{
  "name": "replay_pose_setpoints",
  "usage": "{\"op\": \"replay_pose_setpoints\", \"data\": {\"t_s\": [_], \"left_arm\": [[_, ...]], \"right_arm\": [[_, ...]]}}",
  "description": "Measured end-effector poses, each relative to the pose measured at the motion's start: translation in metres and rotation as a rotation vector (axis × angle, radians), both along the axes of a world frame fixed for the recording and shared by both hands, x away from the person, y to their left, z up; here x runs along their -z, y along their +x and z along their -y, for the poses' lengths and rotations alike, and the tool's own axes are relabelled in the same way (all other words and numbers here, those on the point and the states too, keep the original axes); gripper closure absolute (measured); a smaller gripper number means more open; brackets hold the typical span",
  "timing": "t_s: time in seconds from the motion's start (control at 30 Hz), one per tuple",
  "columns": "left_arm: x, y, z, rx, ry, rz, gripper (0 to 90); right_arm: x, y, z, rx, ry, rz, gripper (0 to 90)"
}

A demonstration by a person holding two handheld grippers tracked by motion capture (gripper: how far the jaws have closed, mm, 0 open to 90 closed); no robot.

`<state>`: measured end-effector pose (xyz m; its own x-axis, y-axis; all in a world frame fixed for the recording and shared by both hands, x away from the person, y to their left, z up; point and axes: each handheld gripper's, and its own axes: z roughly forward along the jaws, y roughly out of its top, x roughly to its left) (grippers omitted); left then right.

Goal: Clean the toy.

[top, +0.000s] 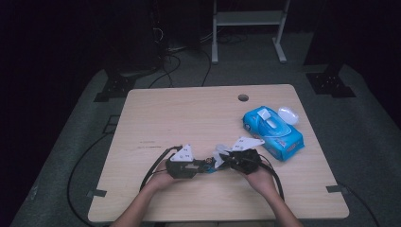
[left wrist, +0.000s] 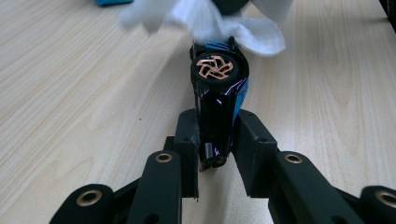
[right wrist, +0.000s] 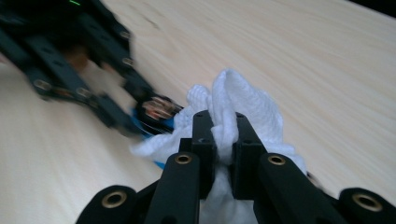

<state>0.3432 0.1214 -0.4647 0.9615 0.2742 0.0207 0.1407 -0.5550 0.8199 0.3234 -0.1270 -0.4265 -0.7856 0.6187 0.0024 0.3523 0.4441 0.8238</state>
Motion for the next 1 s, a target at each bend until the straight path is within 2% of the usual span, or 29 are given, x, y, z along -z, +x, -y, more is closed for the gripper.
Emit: {"op": "replay_pose_setpoints", "data": {"t_s": [0.03, 0.07, 0.1, 0.13, 0.17, 0.27, 0.37, 0.53, 0.6, 0.67, 0.8, 0.87, 0.97, 1.0], "left_arm": [[0.0, 0.0, 0.0, 0.0, 0.0, 0.0, 71.6], [0.0, 0.0, 0.0, 0.002, 0.001, 0.002, 71.7], [0.0, 0.0, 0.0, 0.004, 0.003, 0.004, 71.7], [0.0, 0.0, 0.0, 0.003, 0.0, 0.006, 71.7], [0.0, 0.0, 0.001, 0.002, -0.005, 0.003, 71.7], [0.0, -0.001, 0.001, 0.006, 0.0, 0.005, 71.8], [-0.001, -0.001, 0.001, 0.006, 0.005, 0.006, 71.9], [0.0, -0.001, 0.001, 0.009, -0.002, 0.006, 72.0], [0.0, -0.001, 0.001, 0.008, 0.002, 0.009, 71.9], [0.0, 0.0, 0.001, 0.006, -0.001, 0.006, 72.0], [0.0, 0.0, 0.001, 0.005, -0.005, 0.002, 72.0], [0.0, 0.0, 0.002, 0.008, -0.003, 0.004, 72.0], [0.0, 0.0, 0.002, 0.009, -0.002, 0.005, 72.0], [0.0, 0.0, 0.002, 0.01, -0.003, 0.004, 72.0]], "right_arm": [[0.0, 0.0, 0.0, 0.0, 0.0, 0.0, 82.1], [0.001, -0.001, -0.01, -0.026, 0.007, -0.002, 82.2], [0.0, -0.002, -0.013, -0.031, 0.022, -0.005, 82.2], [-0.001, -0.003, -0.017, -0.051, 0.059, -0.019, 82.1], [-0.002, -0.004, -0.021, -0.06, 0.065, -0.016, 82.1], [-0.003, -0.006, -0.034, -0.098, 0.032, -0.004, 82.1], [-0.002, -0.005, -0.035, -0.095, 0.012, 0.002, 82.1], [-0.001, -0.001, -0.007, -0.029, 0.001, 0.004, 82.2], [0.0, 0.001, 0.004, 0.003, -0.02, 0.014, 82.1], [0.0, 0.003, 0.018, 0.045, -0.002, 0.006, 82.2], [0.0, 0.006, 0.045, 0.112, -0.003, 0.001, 82.1], [-0.001, 0.007, 0.053, 0.131, -0.001, -0.002, 82.1], [-0.002, 0.009, 0.063, 0.168, -0.034, 0.001, 82.1], [-0.002, 0.009, 0.066, 0.176, -0.027, -0.003, 82.1]]}}
